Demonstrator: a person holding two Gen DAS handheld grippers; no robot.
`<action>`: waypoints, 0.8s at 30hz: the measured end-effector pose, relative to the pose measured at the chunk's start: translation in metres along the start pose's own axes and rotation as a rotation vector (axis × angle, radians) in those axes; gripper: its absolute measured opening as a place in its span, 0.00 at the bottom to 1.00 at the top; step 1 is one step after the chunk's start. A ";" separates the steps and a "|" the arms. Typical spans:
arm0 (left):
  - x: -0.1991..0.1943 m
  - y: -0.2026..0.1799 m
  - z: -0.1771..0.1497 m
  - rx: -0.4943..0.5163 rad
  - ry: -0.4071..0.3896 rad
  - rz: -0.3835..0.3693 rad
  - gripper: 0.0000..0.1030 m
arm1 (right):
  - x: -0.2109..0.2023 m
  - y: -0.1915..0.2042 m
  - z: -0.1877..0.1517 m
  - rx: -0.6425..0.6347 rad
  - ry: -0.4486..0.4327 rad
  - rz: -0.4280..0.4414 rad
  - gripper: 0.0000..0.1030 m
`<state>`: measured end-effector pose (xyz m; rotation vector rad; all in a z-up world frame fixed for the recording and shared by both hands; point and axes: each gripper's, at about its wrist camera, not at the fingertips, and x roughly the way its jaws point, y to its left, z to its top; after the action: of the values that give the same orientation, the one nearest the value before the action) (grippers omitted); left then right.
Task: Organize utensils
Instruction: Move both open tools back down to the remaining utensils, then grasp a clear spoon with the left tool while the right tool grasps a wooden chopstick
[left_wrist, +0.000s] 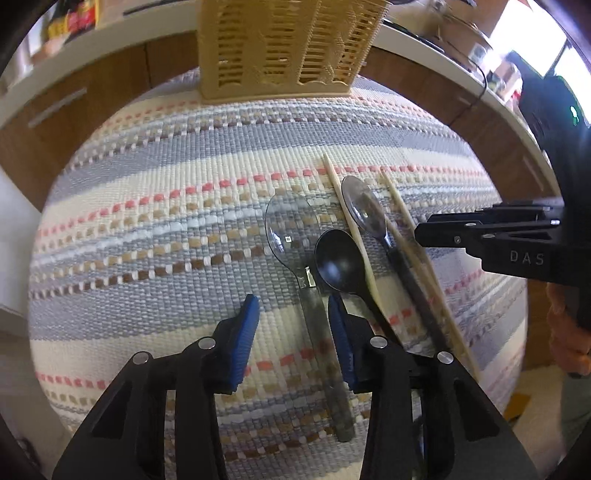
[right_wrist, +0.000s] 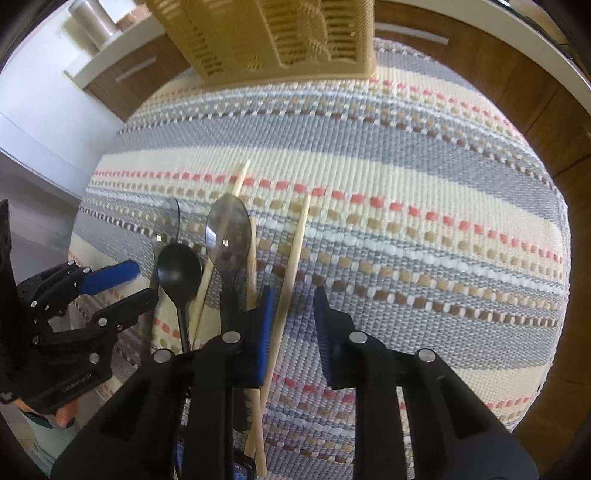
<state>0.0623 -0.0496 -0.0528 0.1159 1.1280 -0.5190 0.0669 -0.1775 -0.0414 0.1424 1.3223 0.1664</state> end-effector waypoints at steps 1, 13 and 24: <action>0.001 -0.003 0.000 0.022 0.003 0.026 0.35 | 0.001 0.003 0.000 -0.007 0.003 -0.012 0.18; 0.015 -0.032 0.015 0.163 0.057 0.146 0.25 | 0.020 0.046 -0.003 -0.141 0.077 -0.168 0.07; 0.010 -0.024 0.016 0.126 0.027 0.129 0.10 | 0.004 0.022 -0.006 -0.136 0.040 -0.135 0.04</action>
<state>0.0677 -0.0793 -0.0510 0.3034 1.1058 -0.4743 0.0614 -0.1549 -0.0426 -0.0655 1.3508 0.1447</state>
